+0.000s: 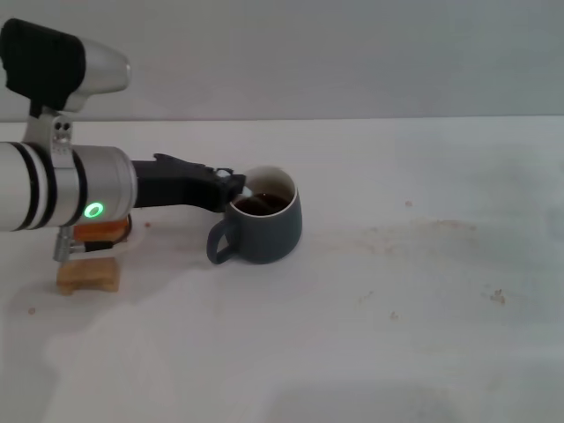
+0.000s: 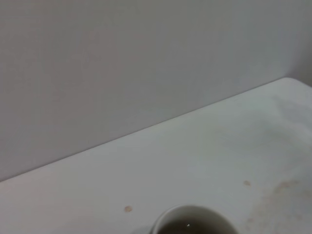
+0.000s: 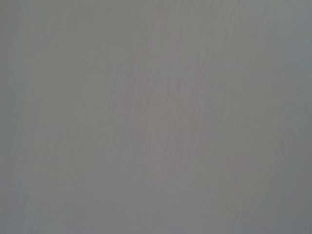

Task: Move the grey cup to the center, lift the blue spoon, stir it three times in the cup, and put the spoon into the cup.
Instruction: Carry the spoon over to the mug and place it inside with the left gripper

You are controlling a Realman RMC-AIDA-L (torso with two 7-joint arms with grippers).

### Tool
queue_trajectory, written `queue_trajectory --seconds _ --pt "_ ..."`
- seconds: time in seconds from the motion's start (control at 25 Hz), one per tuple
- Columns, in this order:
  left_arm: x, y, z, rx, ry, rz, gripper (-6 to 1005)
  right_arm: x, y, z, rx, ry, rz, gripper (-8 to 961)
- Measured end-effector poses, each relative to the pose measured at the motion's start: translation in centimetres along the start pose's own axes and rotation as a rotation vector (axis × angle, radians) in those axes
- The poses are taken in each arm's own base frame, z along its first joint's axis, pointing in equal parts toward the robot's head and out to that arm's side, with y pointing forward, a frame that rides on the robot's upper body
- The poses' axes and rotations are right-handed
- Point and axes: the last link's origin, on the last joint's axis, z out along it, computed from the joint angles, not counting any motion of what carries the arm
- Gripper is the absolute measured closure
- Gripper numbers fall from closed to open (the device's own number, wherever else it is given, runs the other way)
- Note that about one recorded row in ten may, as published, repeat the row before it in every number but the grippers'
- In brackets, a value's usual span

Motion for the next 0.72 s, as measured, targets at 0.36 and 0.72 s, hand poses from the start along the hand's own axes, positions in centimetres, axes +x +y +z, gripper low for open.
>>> queue_trajectory --seconds 0.36,0.72 --pt "0.8 0.9 1.3 -0.024 0.009 0.028 839 0.1 0.2 -0.1 -0.001 0.000 0.004 910" --pt "1.4 -0.5 2.4 0.025 0.042 0.031 838 0.1 0.3 -0.2 -0.002 -0.001 0.006 909"
